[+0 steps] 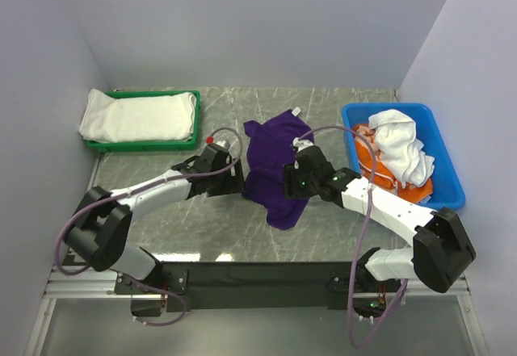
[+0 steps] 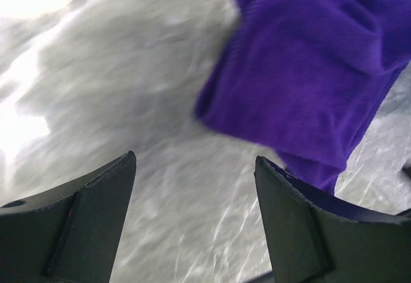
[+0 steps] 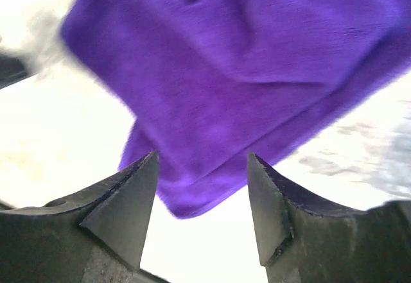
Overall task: Fold and stack the towels
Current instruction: Flatten out the crumpled towel
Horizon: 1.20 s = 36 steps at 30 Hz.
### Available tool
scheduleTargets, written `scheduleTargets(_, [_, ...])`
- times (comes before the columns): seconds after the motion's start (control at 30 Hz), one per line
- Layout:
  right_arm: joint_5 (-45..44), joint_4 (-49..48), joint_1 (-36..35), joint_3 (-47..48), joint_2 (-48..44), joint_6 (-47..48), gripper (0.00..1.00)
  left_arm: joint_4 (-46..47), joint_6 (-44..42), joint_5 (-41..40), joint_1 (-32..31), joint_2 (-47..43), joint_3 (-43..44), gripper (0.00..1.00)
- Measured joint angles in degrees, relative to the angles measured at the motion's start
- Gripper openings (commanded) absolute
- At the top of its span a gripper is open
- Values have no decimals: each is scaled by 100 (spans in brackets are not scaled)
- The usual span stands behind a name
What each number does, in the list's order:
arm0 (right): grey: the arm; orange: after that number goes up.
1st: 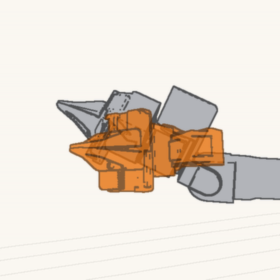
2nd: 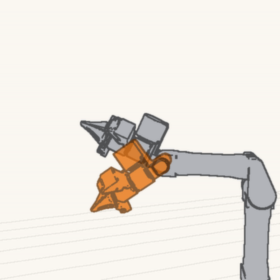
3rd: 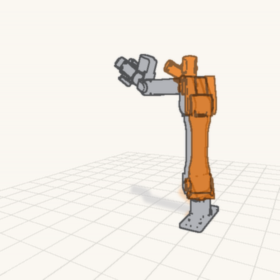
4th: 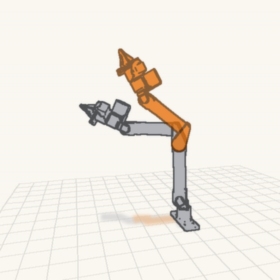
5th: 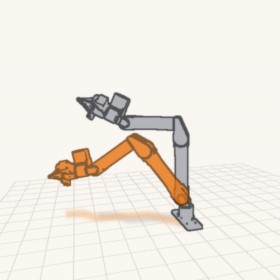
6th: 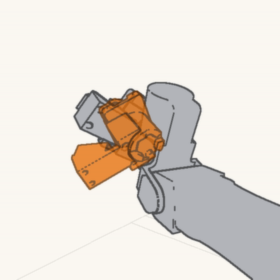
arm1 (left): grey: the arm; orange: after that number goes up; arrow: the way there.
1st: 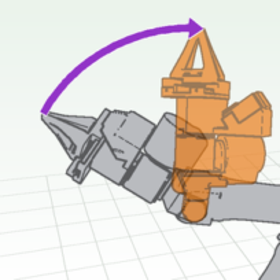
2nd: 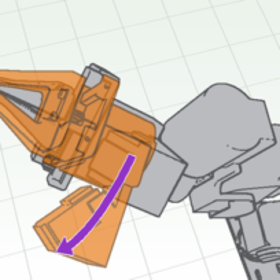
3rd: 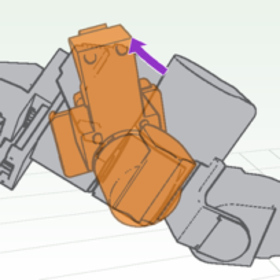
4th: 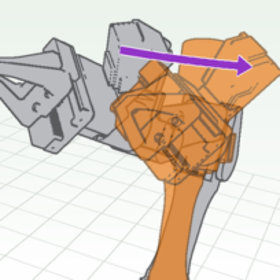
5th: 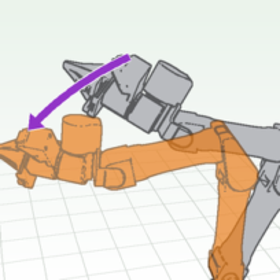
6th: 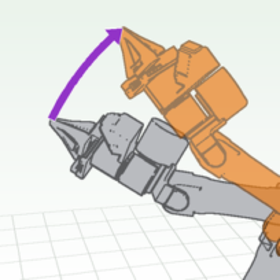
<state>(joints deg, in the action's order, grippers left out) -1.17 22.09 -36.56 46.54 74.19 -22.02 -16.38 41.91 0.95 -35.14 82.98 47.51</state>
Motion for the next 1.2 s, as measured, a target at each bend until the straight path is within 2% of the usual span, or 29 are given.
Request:
scheduleTargets(0.2, [15, 70, -511, -173, 13, -61, 66, 442, -164, -101, -131, 785, 293, 70])
scheduleTargets(0.27, [26, 146, -678, -216, 94, -111, 66, 511, -205, -105, -138, 1025, 396, 62])
scheduleTargets(0.3, [26, 146, -728, -236, 129, -133, 66, 529, -221, -107, -157, 1121, 439, 56])
scheduleTargets(0.33, [31, 144, -782, -262, 162, -155, 67, 551, -229, -111, -192, 1228, 494, 40])
scheduleTargets(0.4, [37, 149, -861, -343, 186, -221, 67, 560, -229, -114, -269, 1346, 568, 21])
scheduleTargets(0.43, [33, 136, -866, -391, 186, -245, 67, 557, -236, -111, -317, 1390, 603, 5])
scheduleTargets(0.47, [24, 140, -868, -426, 186, -264, 67, 544, -249, -111, -356, 1408, 640, 1])
scheduleTargets(0.5, [9, 129, -868, -474, 186, -297, 67, 487, -260, -109, -398, 1414, 691, 1])
scheduleTargets(0.63, [-219, 133, -868, -649, 127, -455, 66, -85, -170, -245, -584, 1331, 1141, 1])
scheduleTargets(0.7, [-365, 149, -868, -737, -17, -542, 66, -743, -37, -426, -723, 1261, 1698, 1])
scheduleTargets(0.77, [-507, 160, -868, -822, -271, -608, 66, -1344, 116, -575, -905, 1202, 2459, 10])
scheduleTargets(0.8, [-564, 164, -868, -837, -393, -636, 66, -1510, 181, -614, -979, 1143, 2754, 21])
scheduleTargets(0.83, [-623, 166, -868, -837, -498, -667, 66, -1633, 238, -664, -1047, 1032, 2983, 39])
scheduleTargets(0.97, [-732, 155, -868, -837, -726, -684, 66, -2026, 459, -916, -1139, 240, 2946, 48])
scheduleTargets(1.07, [-739, 168, -868, -837, -734, -643, 66, -2232, 511, -1099, -920, 96, 2697, 51])
scheduleTargets(1.2, [-629, 223, -892, -837, -732, -466, 65, -2319, 455, -1237, -501, 369, 2435, 78])
